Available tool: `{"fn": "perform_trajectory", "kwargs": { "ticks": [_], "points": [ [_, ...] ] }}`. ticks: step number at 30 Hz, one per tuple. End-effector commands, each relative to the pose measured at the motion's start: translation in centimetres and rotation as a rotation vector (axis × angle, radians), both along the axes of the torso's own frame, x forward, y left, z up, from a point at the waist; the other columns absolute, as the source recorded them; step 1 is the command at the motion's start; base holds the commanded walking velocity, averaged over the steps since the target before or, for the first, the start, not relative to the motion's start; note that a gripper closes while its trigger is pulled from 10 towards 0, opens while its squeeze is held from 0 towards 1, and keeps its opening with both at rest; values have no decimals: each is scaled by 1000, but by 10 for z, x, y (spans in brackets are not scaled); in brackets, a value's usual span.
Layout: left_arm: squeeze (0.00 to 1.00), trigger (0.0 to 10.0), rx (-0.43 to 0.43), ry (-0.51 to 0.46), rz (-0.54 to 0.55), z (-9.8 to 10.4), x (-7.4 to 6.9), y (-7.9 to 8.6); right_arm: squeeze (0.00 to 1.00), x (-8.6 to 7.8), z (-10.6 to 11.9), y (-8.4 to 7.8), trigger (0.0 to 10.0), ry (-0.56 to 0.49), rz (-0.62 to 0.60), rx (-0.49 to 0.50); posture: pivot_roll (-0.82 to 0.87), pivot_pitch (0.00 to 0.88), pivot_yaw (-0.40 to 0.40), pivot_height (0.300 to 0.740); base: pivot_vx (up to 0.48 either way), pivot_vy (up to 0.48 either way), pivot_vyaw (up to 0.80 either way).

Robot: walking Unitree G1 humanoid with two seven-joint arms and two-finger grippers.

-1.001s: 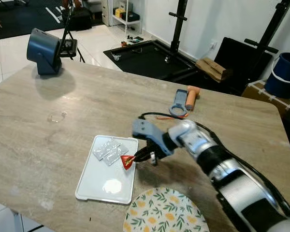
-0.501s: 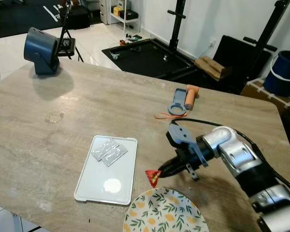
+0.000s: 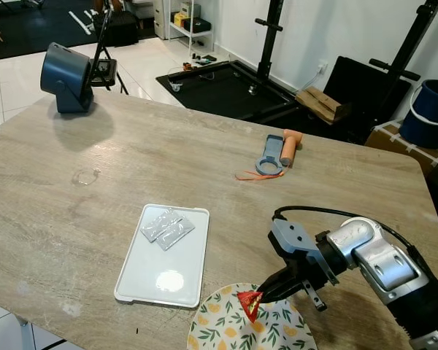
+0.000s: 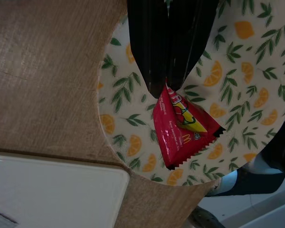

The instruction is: Restocking fridge

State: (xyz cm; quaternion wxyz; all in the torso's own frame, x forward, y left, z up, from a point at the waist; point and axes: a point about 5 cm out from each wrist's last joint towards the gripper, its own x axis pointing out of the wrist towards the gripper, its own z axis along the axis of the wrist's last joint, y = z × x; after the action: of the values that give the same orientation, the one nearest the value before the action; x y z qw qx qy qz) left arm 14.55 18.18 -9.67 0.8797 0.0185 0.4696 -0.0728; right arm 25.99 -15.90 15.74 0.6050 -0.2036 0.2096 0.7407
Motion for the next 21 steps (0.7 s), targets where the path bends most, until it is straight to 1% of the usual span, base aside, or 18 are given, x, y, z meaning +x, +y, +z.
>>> {"fn": "perform_trajectory", "kwargs": {
  "ticks": [1,5,9,11,13,17,21],
  "points": [
    [0,10000,-29,118,-15,-12,-28,-9,0,-7,3,0,10000,7,-11,12,-49,103,-39,740,0,0,0],
    [0,10000,-29,117,-15,-11,-28,-9,0,-10,3,1,10000,10,-15,14,-50,102,-39,740,0,0,0],
    [0,10000,-28,116,-16,-11,-27,-9,0,-18,-4,10,10000,18,-45,26,-49,99,-39,740,0,0,0],
    [0,10000,-28,116,-16,-11,-27,-9,0,-19,-5,12,10000,17,-50,29,-49,99,-39,740,0,0,0],
    [0,10000,-28,115,-17,-11,-27,-9,0,-16,-6,19,10000,-6,-90,48,-49,99,-39,740,0,0,0],
    [0,10000,-27,115,-18,-11,-27,-9,0,-16,-6,23,10000,-11,-100,58,-49,93,-35,740,0,0,0],
    [0,10000,-24,113,-19,-11,-26,-8,0,-20,-7,27,10000,1,-99,71,-49,93,-35,740,0,0,0]
  ]
}}
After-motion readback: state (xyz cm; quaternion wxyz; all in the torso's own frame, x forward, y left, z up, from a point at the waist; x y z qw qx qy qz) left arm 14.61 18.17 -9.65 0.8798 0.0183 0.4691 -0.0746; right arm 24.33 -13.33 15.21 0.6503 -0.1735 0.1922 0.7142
